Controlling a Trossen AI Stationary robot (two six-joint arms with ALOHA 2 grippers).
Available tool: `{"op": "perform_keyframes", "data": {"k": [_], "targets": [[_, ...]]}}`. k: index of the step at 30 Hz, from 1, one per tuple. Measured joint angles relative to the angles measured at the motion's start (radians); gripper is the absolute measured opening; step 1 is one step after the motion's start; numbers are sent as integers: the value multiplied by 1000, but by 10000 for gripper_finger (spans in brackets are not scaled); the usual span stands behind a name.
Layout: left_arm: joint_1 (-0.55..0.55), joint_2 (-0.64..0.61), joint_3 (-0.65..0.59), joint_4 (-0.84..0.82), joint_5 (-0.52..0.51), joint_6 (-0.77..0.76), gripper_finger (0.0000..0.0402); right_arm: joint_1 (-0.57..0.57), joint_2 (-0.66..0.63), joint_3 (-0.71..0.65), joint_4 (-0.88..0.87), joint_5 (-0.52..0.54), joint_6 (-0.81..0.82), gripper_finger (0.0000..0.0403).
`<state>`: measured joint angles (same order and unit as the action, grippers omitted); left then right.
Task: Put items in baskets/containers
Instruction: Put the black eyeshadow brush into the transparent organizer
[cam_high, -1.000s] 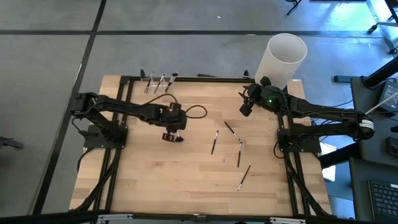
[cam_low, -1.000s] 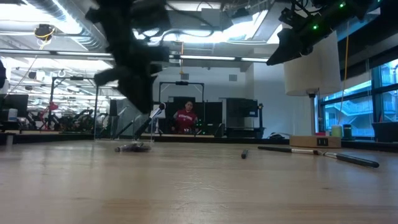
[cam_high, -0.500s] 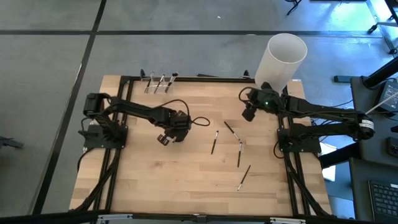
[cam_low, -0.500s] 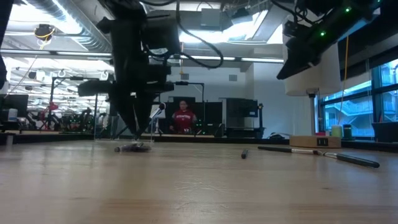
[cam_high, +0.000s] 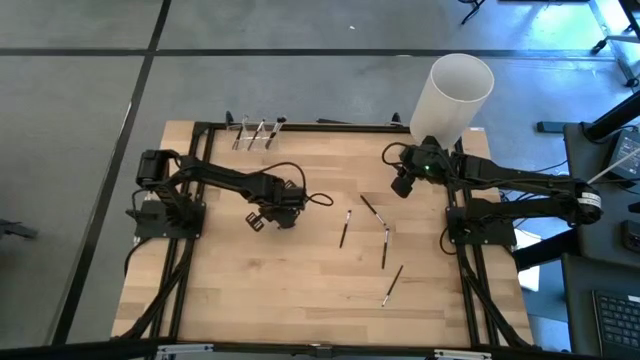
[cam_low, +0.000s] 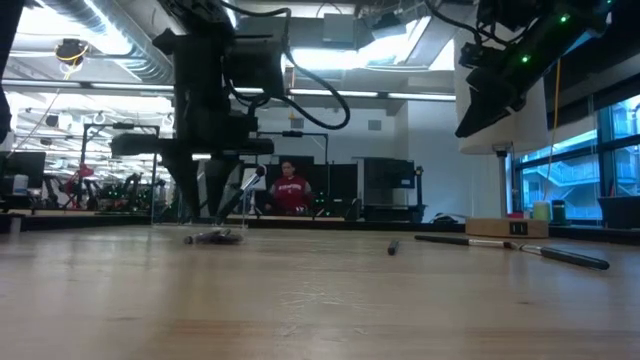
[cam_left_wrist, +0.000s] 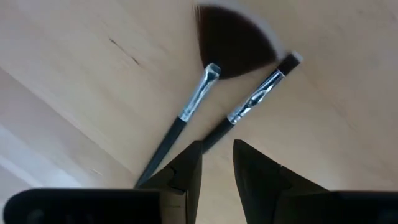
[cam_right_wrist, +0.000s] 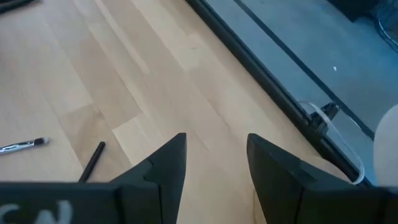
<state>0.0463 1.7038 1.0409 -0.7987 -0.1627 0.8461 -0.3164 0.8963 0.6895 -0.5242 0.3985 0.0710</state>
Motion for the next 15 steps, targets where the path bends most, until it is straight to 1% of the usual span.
{"op": "perform_keyframes", "data": {"k": [5,7,11,15], "targets": [[-8,12,0,20,0,19,86,0,0,0,-29,0,15,168],[-14,23,-1,2,-1,36,86,0,0,0,-36,0,19,168],[-24,53,-1,11,-52,77,86,0,0,0,-36,0,21,168],[-26,89,-1,23,-63,84,86,0,0,0,-39,1,24,168]]}}
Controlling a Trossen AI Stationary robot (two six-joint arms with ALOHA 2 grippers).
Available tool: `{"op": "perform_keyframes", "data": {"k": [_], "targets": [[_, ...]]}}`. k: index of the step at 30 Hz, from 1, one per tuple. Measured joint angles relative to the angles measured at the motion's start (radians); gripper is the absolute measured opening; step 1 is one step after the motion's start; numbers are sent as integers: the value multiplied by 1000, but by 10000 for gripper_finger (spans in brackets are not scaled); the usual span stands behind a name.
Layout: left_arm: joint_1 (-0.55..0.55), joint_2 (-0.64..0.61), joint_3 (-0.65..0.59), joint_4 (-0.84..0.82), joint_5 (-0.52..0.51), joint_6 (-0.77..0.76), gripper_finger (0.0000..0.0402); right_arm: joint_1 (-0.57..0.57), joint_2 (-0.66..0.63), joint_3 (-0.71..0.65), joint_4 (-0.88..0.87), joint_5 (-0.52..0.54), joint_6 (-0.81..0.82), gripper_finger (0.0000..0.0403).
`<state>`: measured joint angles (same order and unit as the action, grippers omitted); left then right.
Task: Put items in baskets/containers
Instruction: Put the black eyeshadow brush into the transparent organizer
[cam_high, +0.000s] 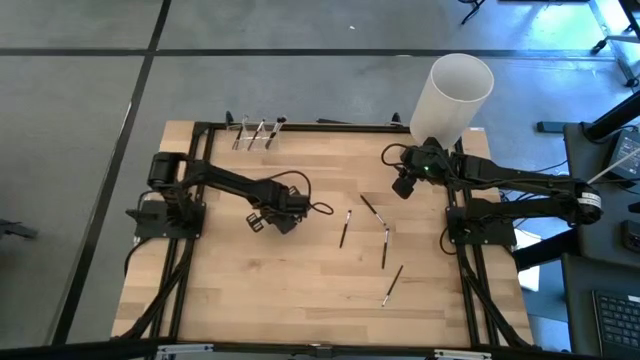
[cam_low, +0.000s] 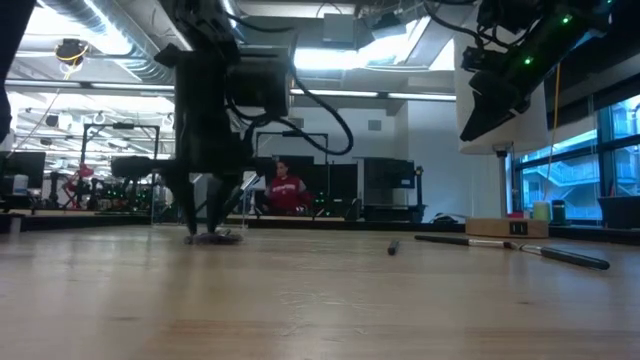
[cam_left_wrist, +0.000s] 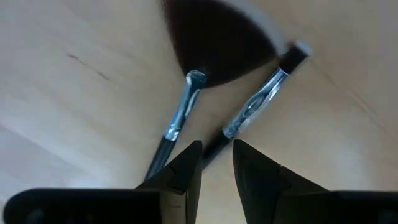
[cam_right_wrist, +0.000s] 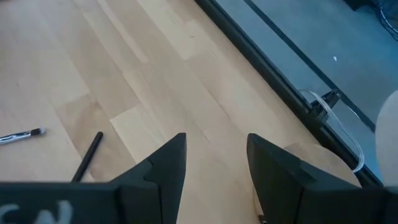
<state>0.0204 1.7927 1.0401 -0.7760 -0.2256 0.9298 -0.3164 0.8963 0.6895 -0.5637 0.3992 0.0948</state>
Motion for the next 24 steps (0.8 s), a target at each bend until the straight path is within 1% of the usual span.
{"op": "perform_keyframes", "data": {"k": [7,10,15,18,20,24], "targets": [[-1,49,6,-17,5,0,82,0,0,0,0,0,0,168],[0,53,6,-20,20,-6,67,0,0,0,0,0,3,168],[-4,53,5,-28,30,-40,30,0,0,0,-3,0,4,168],[-12,54,5,-30,28,-52,18,0,0,0,-7,0,6,168],[-20,55,5,-32,24,-60,19,0,0,0,-13,0,7,168],[-37,50,2,-46,-4,-104,36,0,0,0,-38,0,24,168]]}}
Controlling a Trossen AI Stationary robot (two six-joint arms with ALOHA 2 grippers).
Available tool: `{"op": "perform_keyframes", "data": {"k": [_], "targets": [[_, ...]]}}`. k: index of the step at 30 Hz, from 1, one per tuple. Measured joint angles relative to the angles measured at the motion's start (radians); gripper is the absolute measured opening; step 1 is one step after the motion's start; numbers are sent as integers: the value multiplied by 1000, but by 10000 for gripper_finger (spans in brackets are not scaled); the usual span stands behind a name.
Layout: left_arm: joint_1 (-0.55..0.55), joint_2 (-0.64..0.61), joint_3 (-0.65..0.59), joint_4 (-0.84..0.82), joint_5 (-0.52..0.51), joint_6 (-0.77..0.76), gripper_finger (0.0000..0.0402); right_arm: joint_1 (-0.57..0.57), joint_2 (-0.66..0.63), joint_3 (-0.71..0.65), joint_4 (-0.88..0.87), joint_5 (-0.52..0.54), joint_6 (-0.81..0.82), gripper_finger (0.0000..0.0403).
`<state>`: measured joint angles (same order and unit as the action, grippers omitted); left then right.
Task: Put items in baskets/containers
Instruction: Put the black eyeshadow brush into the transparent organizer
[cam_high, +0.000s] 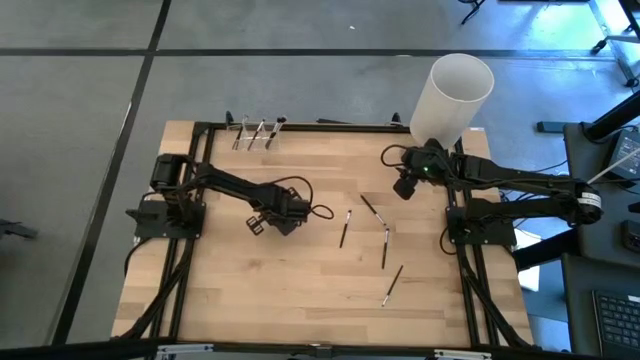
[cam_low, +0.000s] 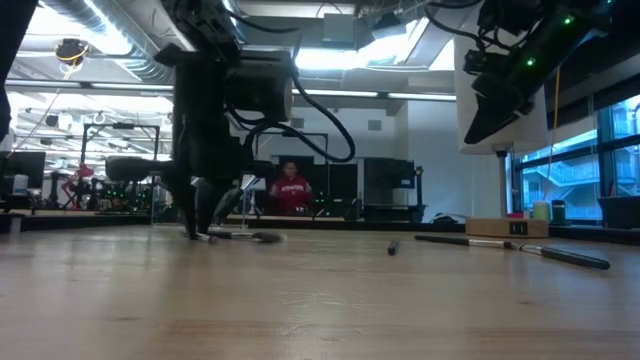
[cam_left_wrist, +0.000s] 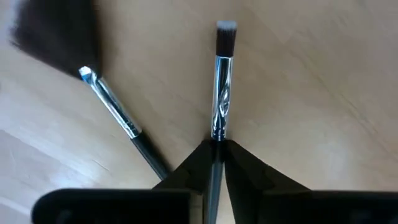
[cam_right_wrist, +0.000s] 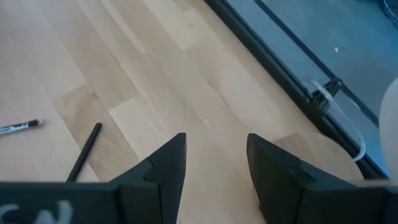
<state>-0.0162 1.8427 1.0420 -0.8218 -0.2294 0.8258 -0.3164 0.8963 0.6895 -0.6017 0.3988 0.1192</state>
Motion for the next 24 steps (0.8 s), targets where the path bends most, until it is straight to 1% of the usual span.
{"op": "perform_keyframes", "data": {"k": [3,5,7,9,12,14,17,19,24], "targets": [[-2,-34,4,-7,6,-69,43,0,0,0,-19,0,10,168],[4,-69,12,-27,56,-115,42,0,0,0,-26,0,23,168],[22,-121,33,-7,91,-151,37,0,0,0,-29,0,38,168],[54,-168,35,11,84,-182,31,0,0,0,-29,0,40,168],[110,-232,32,68,32,-247,28,0,0,0,-29,0,44,167],[167,-277,36,120,-32,-325,29,0,0,0,-22,1,38,168],[286,-331,21,219,-114,-428,35,0,0,0,-8,5,31,168],[370,-368,0,314,-142,-484,37,0,0,0,6,9,27,168],[590,-420,-65,480,-195,-533,31,0,0,0,10,9,4,168]]}}
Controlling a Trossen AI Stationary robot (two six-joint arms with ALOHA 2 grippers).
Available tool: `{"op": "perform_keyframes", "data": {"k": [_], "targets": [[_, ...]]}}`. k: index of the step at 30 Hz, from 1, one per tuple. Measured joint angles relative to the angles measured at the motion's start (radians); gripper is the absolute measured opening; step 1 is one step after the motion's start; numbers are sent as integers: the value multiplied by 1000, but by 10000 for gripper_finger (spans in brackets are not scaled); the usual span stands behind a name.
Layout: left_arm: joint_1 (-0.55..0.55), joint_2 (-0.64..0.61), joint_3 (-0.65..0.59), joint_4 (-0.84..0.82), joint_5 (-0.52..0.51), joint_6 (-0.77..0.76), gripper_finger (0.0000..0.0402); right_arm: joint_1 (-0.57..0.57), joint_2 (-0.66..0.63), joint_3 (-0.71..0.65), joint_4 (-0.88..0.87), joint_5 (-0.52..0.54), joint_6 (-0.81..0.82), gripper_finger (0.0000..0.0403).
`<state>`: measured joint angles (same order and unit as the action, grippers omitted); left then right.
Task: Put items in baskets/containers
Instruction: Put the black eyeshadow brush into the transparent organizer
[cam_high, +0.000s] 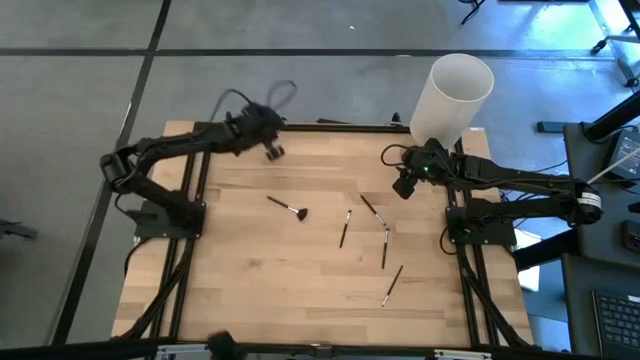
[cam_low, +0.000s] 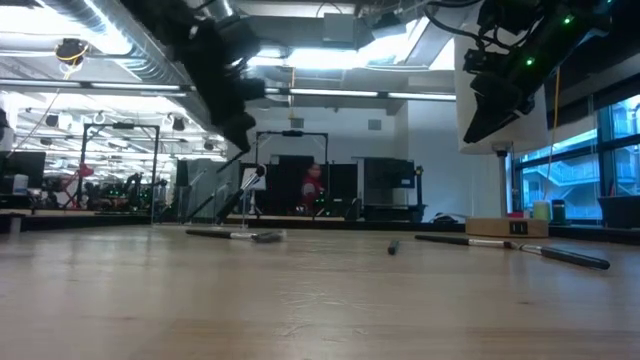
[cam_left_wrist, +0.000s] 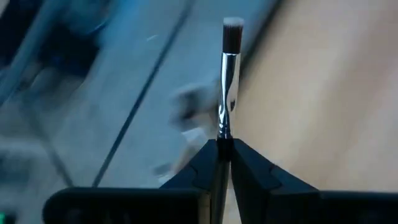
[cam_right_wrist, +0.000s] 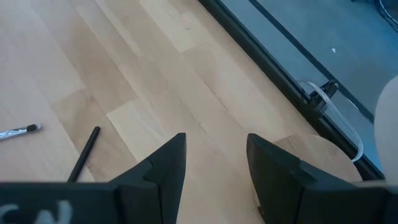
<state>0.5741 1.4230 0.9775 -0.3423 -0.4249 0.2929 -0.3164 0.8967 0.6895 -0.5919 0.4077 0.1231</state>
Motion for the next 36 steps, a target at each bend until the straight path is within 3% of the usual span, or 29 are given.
{"op": "perform_keyframes", "data": {"k": [7,12,16,23,30,36], "targets": [[235,-18,-136,272,92,-119,31,0,0,0,-5,1,-24,167],[268,-18,-246,460,137,-145,31,0,0,0,-9,2,-22,168],[268,-18,-252,435,127,-156,31,0,0,0,-15,2,-9,168],[266,-18,-252,372,140,-321,39,0,0,0,-21,0,32,168],[267,-18,-252,257,91,-272,44,0,0,0,-40,0,49,168],[267,-18,-250,247,75,-282,83,0,0,0,-42,0,34,167]]}}
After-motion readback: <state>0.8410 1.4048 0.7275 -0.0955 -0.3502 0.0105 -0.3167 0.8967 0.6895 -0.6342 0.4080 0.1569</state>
